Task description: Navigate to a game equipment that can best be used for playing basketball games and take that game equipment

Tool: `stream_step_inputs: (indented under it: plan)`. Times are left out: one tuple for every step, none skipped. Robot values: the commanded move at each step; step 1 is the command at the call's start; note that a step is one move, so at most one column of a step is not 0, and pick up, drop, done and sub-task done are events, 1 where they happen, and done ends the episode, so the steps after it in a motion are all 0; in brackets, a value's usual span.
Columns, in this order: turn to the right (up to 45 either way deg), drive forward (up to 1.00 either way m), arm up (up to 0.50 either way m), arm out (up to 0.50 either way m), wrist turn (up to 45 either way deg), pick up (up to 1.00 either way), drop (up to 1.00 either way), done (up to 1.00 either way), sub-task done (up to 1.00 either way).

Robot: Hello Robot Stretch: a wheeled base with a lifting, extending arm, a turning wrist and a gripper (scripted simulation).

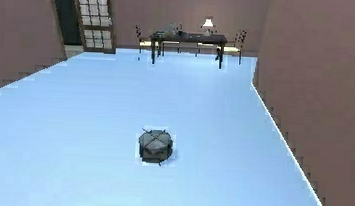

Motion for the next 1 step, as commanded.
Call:
stream_step_inputs:
  plan:
    - [-36.0, 0.0, 0.0, 0.0, 0.0, 0.0, 0.0, 0.0, 0.0]
